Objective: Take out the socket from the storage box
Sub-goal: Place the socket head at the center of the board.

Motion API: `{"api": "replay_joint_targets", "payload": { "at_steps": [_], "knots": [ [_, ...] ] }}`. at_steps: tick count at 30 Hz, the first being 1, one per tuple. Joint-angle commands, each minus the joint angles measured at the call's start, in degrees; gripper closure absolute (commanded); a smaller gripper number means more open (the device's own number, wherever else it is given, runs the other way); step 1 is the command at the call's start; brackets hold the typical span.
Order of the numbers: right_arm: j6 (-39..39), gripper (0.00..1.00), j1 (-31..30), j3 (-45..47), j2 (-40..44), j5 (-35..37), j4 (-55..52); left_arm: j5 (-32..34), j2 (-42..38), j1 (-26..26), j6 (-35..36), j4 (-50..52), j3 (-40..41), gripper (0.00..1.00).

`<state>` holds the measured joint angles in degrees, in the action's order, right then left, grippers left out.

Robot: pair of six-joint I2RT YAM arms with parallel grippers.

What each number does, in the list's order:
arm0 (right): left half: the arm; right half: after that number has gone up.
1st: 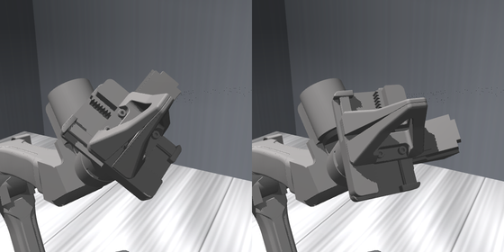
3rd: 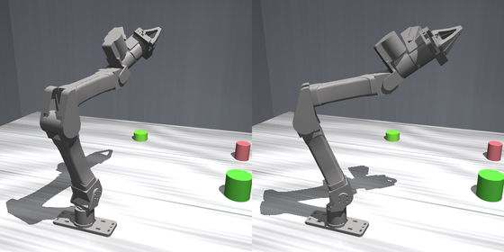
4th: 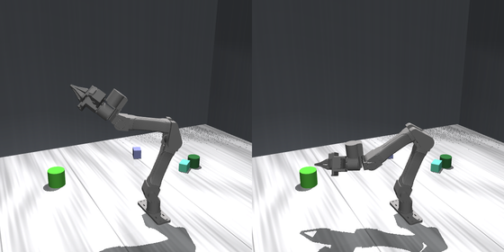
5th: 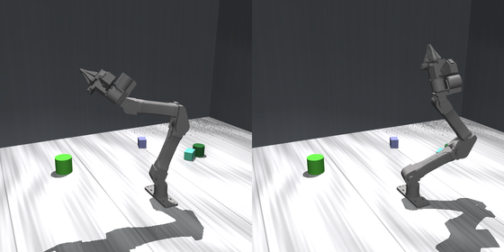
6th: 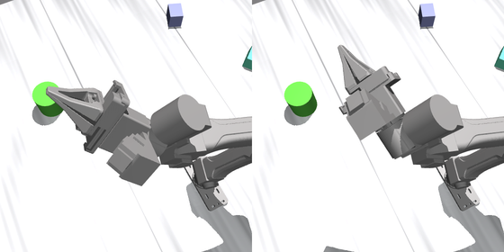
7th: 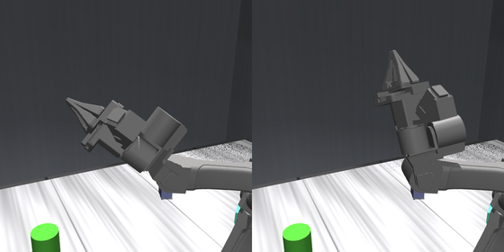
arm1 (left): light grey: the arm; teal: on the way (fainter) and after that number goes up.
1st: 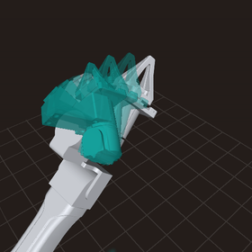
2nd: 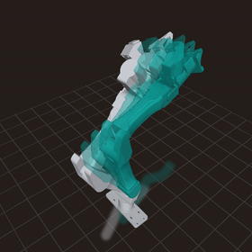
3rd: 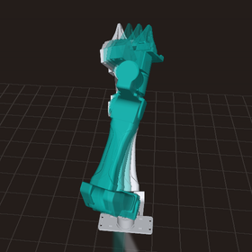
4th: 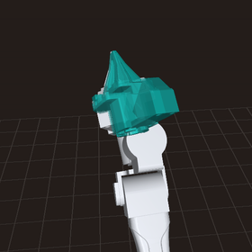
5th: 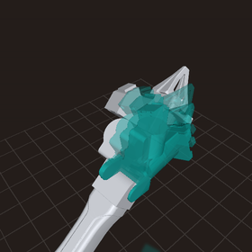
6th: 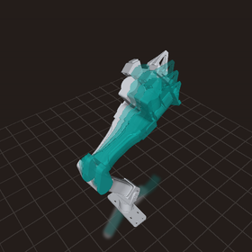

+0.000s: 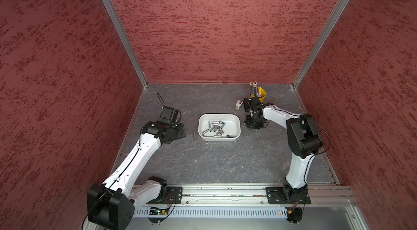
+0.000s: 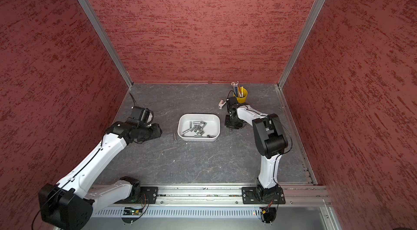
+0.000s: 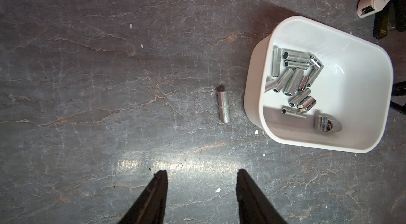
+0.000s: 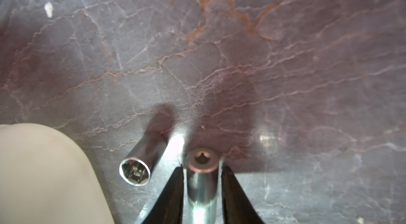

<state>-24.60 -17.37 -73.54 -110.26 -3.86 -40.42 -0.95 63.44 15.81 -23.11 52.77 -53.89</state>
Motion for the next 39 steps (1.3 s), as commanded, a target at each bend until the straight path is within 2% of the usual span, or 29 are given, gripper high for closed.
{"api": "replay_joint_targets", "payload": {
  "at_steps": [1, 8, 14, 20, 24, 30, 39],
  "knots": [
    [0.3, 0.66, 0.0, 0.5, 0.1, -0.1, 0.9, 1.0, 0.3, 0.3, 0.2, 0.4, 0.5, 0.47],
    [0.0, 0.64, 0.0, 0.5, 1.7, -0.5, 0.4, 1.2, 0.4, 0.5, 0.2, 0.3, 0.3, 0.47],
    [-0.4, 0.59, 0.0, 1.0, 6.7, -0.5, -0.7, -1.1, 1.7, 0.7, -1.0, 0.0, -1.8, 0.47],
    [-0.7, 0.58, 0.1, 6.1, 13.5, -1.4, 1.4, 0.1, 6.2, 6.8, -3.1, -0.1, -8.5, 0.48],
    [-0.5, 0.59, 0.0, 12.2, 18.7, -1.6, 5.0, 2.8, 13.8, 12.4, -4.2, -0.5, -14.0, 0.49],
    [-0.7, 0.60, -0.1, 20.0, 25.0, 0.3, 8.7, 5.6, 27.3, 16.6, -6.5, -1.8, -22.4, 0.55],
    [-1.3, 0.61, 0.0, 27.1, 26.5, 0.7, 12.8, 6.0, 45.2, 17.7, -7.7, -3.8, -32.4, 0.63]
  ]
}}
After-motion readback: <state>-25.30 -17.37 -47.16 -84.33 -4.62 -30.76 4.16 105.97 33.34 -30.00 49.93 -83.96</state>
